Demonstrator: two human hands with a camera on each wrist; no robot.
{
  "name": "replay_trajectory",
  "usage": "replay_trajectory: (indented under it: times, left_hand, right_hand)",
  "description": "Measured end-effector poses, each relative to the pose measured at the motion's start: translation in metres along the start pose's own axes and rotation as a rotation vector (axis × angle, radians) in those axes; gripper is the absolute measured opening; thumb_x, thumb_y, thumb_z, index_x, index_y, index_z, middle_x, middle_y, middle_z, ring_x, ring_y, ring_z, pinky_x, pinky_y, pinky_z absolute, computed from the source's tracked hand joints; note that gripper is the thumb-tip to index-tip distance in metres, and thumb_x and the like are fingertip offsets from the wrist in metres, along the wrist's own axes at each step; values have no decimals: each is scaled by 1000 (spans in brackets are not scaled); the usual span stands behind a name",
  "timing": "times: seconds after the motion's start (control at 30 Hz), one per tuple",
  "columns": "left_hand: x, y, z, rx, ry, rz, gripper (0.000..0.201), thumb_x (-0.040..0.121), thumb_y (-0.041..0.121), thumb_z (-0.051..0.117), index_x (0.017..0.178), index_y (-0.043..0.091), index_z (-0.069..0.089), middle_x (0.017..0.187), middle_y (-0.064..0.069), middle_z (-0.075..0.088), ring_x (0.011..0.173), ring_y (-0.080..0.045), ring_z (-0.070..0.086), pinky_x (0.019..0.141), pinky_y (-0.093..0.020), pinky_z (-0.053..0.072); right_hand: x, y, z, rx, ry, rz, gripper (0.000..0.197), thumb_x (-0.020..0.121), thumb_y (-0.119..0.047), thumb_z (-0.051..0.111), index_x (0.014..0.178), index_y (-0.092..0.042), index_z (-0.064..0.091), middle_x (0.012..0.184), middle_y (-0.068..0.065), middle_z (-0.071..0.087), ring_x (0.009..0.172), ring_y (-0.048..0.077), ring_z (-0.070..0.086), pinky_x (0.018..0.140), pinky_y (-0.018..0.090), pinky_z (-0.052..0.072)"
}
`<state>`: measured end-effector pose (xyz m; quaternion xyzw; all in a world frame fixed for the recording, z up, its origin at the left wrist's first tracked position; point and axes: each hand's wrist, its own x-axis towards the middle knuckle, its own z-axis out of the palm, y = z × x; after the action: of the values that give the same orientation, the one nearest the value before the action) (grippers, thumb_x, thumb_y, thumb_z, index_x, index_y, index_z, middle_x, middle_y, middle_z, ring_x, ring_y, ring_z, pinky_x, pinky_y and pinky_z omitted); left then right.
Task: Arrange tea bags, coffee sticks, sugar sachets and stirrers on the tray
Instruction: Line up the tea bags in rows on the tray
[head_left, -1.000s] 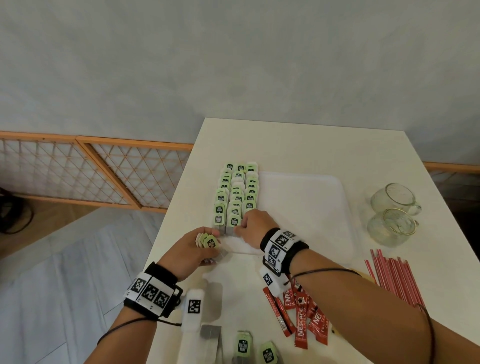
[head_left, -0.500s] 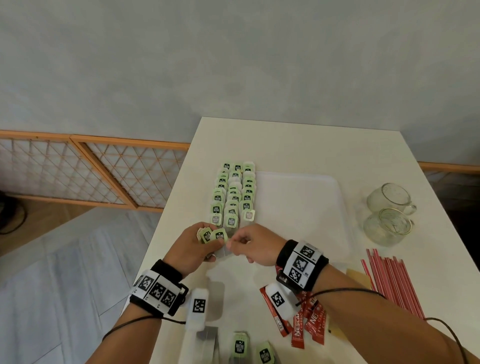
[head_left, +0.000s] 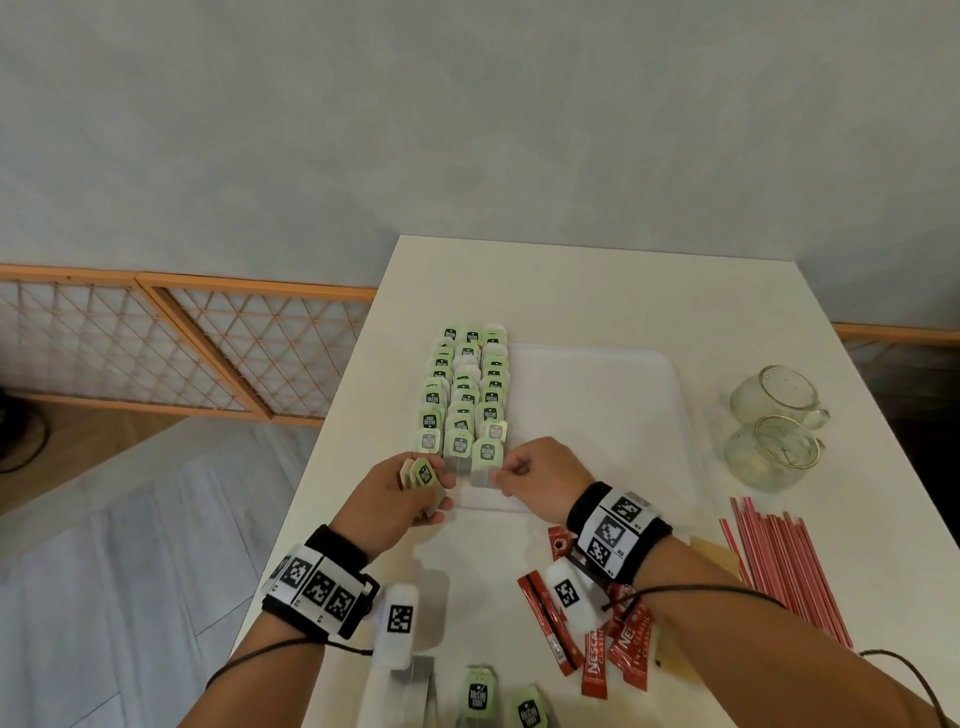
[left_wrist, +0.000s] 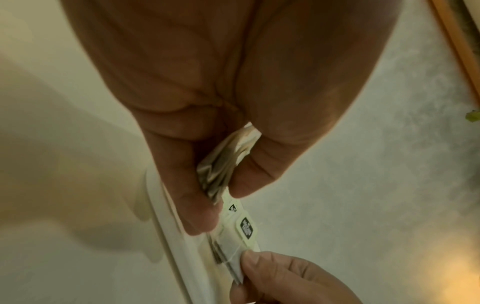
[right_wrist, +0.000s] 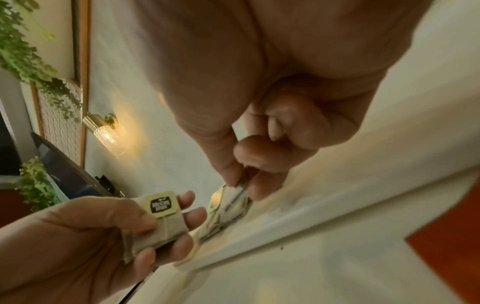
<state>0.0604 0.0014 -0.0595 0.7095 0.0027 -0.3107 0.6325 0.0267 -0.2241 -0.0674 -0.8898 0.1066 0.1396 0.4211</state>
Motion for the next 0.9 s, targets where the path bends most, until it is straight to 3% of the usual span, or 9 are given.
replay_trajectory:
  times: [0.07, 0.27, 0.4, 0.6, 0.73, 0.8, 0.9]
  left_hand:
    - [0, 0, -1, 2, -17, 0, 34, 89, -15, 56, 119, 0, 60, 111, -19, 70, 85, -26, 70, 73, -32, 60]
    - [-1, -3, -2, -17, -71, 53, 34, 93, -9, 61, 124, 4, 60, 119, -19, 66, 97, -26, 69, 84, -36, 60]
    - [-4, -1, -2, 9, -60, 64, 30, 94, -2, 64, 122, 7, 64, 117, -21, 67, 97, -23, 72, 80, -32, 60]
    - [-9, 6, -3, 62, -13, 60, 19, 93, 5, 67, 112, 5, 67, 104, -16, 74, 93, -28, 75, 76, -34, 62]
    - [-11, 8, -4, 104, 10, 48, 13, 95, 2, 63, 105, 5, 69, 95, -15, 76, 87, -27, 76, 70, -31, 61]
    - [-11, 8, -4, 107, 12, 41, 12, 96, 3, 62, 106, 5, 69, 94, -15, 76, 85, -26, 76, 68, -30, 60]
    - [-11, 7, -3, 97, 5, 37, 13, 96, 4, 63, 107, 6, 69, 94, -17, 75, 83, -25, 75, 67, -29, 59]
  right_hand:
    - [6, 0, -3, -49, 11, 19, 31, 91, -32, 69, 72, -8, 73, 66, 5, 68, 56, 9, 54, 52, 18, 42]
    - [20, -4, -3, -106, 4, 91, 31, 90, -30, 67, 74, -3, 71, 78, 12, 75, 76, 29, 71, 72, 39, 61]
    - [24, -9, -3, -137, 21, 105, 29, 92, -32, 66, 67, -18, 64, 79, 4, 74, 77, 23, 71, 71, 34, 59]
    - [25, -11, -4, -164, 12, 109, 33, 94, -35, 65, 64, -21, 61, 75, 3, 72, 70, 22, 68, 62, 28, 53]
    - [21, -13, -6, -170, 14, 107, 45, 94, -38, 65, 55, -23, 49, 55, -6, 53, 54, 17, 52, 56, 27, 43]
    - [16, -16, -7, -156, 23, 83, 38, 94, -40, 65, 62, -23, 53, 59, -4, 55, 57, 16, 52, 57, 28, 43]
    - [5, -21, -6, -61, -3, 1, 26, 95, -39, 65, 89, -14, 68, 81, 2, 68, 70, 13, 58, 62, 26, 46]
